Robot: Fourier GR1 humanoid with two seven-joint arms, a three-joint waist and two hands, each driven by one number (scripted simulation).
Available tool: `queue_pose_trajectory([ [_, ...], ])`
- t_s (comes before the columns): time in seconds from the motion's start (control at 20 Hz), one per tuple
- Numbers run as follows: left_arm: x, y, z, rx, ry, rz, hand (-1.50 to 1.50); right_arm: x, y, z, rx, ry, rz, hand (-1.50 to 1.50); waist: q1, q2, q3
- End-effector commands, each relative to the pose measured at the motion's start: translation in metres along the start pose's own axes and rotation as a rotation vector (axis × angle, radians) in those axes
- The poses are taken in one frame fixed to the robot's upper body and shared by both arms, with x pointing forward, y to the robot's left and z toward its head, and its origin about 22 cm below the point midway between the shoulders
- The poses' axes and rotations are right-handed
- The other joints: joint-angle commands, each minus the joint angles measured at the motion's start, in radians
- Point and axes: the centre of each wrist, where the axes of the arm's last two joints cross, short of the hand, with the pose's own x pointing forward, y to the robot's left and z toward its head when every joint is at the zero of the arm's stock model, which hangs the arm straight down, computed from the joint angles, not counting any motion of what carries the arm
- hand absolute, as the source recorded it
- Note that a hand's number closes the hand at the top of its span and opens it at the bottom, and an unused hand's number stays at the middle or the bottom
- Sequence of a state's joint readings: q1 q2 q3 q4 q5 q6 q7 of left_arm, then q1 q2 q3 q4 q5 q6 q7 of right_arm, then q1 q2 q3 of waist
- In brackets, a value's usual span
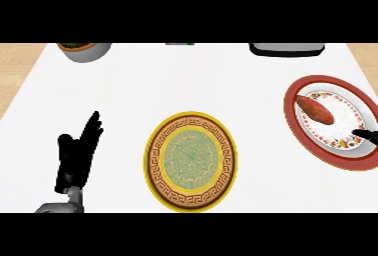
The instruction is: Pick the sweet potato from the plate and place it in the plate
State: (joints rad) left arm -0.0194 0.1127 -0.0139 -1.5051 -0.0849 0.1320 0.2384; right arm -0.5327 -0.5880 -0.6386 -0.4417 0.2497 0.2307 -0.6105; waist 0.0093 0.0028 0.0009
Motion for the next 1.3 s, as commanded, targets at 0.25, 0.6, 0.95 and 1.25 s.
queue_pose_trajectory([
  [0.25,-0.005,-0.002,-0.009,0.006,0.005,0.011,0.0,-0.013,0.012,0.008,-0.023,0.02,0.049,-1.5,-0.003,-0.001,0.0],
  [0.6,-0.01,-0.006,-0.022,0.0,0.008,0.003,0.0,-0.01,0.022,-0.002,-0.056,0.054,0.115,-1.5,0.001,0.002,0.0],
  [0.95,-0.003,-0.012,-0.015,-0.004,-0.002,-0.016,0.0,-0.022,-0.006,0.018,-0.102,0.083,0.16,-1.5,0.007,0.005,0.001],
  [1.25,0.002,-0.01,-0.006,-0.002,0.012,0.002,0.0,-0.027,-0.019,0.029,-0.112,0.112,0.173,-1.5,0.008,0.003,0.001],
])
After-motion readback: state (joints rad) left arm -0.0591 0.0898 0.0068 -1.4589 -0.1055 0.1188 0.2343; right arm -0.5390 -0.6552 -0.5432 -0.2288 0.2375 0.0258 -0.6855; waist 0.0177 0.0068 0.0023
